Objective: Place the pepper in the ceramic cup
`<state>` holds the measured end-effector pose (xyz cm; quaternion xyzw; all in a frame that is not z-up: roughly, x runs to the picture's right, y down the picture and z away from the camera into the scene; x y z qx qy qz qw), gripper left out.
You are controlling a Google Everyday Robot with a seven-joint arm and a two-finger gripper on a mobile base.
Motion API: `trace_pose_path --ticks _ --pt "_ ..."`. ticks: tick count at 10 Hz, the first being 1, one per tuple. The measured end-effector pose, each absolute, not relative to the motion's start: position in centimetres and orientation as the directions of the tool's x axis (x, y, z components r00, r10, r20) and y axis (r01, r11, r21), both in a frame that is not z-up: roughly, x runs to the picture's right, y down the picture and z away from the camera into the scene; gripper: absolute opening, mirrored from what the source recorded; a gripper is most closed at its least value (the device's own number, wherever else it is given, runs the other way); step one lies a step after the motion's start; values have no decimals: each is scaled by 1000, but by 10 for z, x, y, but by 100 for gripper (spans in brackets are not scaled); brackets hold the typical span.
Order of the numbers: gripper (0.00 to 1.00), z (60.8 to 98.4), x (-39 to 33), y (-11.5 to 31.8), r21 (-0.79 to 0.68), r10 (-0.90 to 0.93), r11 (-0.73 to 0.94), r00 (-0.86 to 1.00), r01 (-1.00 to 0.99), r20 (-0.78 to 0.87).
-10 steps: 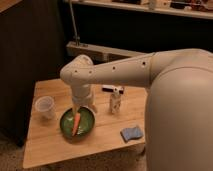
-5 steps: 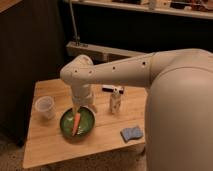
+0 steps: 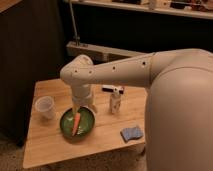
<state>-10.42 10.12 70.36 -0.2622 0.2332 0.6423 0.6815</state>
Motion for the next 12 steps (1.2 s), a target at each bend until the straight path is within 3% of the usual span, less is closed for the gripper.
trace_pose_path --ticks 4,7,12 --pt "65 704 -104 101 -62 757 35 67 -997 -651" --pt "65 712 -105 103 -211 777 -63 85 -975 -624" --pt "65 752 -124 132 -290 733 -72 146 -954 -664"
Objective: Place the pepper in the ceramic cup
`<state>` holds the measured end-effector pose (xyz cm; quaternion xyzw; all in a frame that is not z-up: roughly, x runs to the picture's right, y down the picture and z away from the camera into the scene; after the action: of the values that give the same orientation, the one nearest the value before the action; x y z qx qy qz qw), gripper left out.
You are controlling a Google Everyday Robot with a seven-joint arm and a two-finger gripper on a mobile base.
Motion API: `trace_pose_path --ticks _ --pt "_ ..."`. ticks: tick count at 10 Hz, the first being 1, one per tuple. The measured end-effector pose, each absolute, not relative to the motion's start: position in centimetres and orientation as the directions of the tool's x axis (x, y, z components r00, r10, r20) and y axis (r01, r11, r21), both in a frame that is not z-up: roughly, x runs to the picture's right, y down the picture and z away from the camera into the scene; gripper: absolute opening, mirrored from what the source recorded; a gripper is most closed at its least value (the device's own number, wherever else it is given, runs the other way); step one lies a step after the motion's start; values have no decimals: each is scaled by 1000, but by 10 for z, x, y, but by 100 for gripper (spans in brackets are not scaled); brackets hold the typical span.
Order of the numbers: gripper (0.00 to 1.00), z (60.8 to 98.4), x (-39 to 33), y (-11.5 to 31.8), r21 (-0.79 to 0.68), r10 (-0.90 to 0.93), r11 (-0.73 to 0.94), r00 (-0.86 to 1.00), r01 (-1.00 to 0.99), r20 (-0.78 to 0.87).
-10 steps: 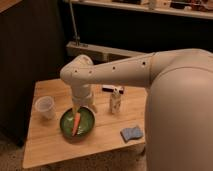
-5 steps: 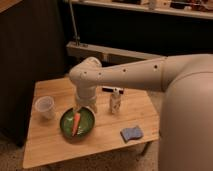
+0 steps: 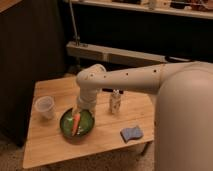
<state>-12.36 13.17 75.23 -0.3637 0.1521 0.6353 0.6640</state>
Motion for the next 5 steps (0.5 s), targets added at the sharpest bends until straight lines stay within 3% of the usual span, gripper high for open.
trace_pose_path --ticks 5 --pt "65 794 -152 156 -318 726 -61 177 -946 -664"
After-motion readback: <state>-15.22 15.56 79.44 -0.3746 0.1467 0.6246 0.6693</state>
